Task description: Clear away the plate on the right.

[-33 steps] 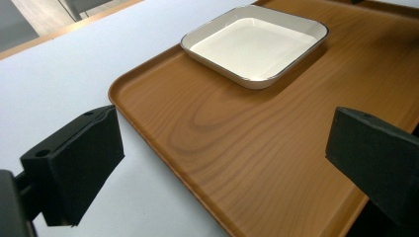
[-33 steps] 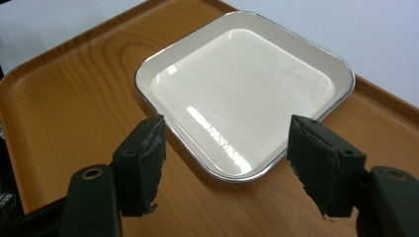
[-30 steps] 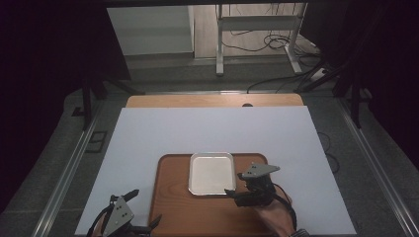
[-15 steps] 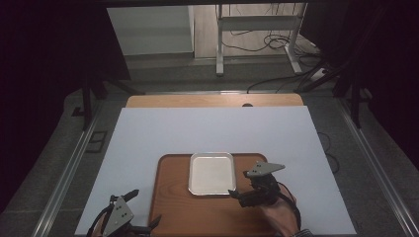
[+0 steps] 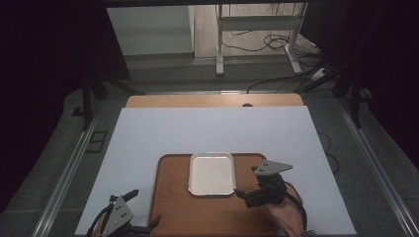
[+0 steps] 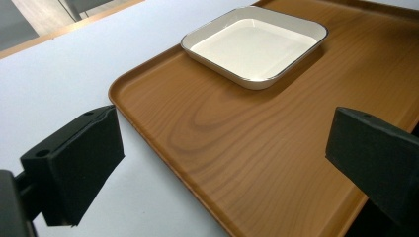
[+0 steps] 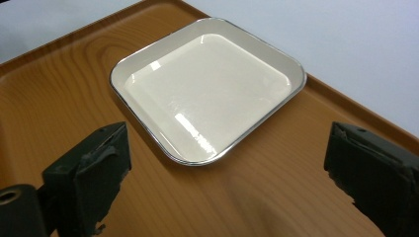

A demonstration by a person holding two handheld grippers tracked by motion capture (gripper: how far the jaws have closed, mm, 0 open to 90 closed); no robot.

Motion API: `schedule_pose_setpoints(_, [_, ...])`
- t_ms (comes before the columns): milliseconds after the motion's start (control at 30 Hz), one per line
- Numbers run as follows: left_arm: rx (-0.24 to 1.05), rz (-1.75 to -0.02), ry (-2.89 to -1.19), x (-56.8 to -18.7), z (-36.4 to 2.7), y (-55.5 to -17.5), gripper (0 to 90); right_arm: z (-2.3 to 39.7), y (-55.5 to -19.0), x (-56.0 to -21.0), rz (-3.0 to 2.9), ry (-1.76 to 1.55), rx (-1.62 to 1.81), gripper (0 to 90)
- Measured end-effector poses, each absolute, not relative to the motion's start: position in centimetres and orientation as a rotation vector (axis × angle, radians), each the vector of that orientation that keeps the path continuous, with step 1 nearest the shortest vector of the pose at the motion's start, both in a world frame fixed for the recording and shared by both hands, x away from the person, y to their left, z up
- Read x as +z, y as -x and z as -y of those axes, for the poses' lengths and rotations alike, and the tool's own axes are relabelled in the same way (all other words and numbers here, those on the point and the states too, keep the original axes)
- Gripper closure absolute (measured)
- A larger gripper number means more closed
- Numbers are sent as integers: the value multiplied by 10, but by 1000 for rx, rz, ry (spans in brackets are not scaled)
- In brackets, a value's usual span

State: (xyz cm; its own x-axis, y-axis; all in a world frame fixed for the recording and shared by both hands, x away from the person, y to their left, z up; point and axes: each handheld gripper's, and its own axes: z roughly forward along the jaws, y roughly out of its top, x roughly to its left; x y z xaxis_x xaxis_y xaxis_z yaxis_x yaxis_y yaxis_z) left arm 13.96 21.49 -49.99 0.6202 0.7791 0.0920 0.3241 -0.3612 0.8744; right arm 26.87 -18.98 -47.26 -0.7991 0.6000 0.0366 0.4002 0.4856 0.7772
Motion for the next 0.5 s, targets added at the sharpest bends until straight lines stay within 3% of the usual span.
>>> schedule_pose_setpoints(500, [639,-871,-1947,-500,-215,-140,11,208,-261,-468,-2463,-906,1227,0])
